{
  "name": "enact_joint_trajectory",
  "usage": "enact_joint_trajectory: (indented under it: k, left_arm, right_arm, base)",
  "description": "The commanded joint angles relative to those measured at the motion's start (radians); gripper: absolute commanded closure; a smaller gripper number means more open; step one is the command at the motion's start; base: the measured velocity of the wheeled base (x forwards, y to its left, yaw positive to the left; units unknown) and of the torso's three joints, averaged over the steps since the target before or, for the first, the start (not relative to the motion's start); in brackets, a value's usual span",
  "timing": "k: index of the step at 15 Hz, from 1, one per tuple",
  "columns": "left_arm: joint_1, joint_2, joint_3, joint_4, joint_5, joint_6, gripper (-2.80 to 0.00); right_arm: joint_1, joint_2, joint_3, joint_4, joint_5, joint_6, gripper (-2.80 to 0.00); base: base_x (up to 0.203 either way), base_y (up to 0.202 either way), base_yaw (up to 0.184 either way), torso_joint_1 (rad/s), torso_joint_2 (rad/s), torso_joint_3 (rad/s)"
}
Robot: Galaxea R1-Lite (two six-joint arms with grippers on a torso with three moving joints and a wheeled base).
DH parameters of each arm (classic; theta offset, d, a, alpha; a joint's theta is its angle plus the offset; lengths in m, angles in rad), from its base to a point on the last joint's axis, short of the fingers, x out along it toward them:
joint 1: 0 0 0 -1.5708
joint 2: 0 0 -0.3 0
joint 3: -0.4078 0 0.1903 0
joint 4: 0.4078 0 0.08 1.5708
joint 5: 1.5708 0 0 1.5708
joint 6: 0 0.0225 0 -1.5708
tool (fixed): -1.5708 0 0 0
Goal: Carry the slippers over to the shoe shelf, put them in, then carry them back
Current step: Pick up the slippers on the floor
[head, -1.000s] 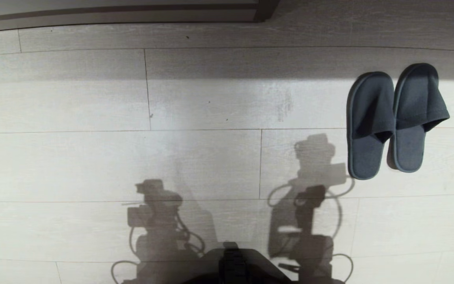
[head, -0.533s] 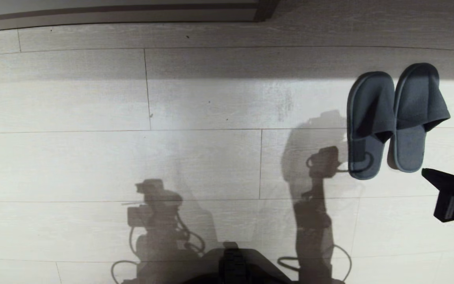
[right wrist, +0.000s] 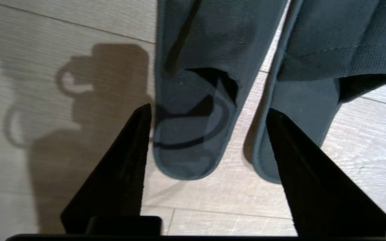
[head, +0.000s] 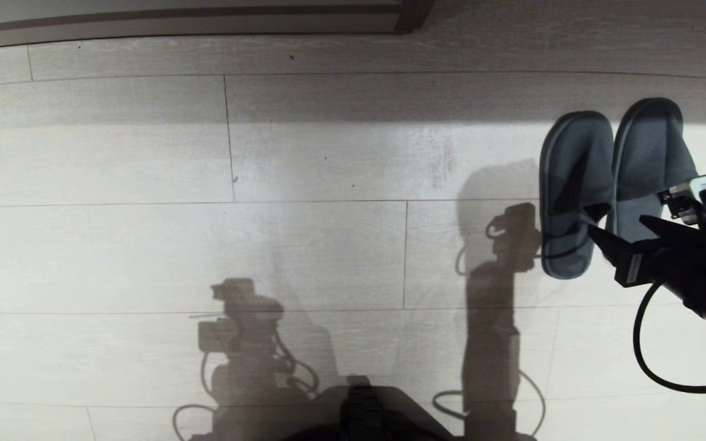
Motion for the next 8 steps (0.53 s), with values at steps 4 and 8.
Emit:
enact_joint_trajectory:
  k: [4, 8]
  left_arm:
    - [0.0, 0.0, 0.0, 0.0, 0.0, -0.001, 0.0]
    - [0.0, 0.0, 0.0, 0.0, 0.0, -0.001, 0.0]
  right_arm:
    - [-0.04, 0.106, -0.024, -0.104, -0.063, -0.02, -2.8]
    - [-0.042, 0.119, -0.024, -0.105, -0.078, -0.009, -2.8]
  base:
    - [0.0, 0.0, 0.0, 0.0, 0.0, 0.0]
    - [0.0, 0.0, 0.0, 0.0, 0.0, 0.0]
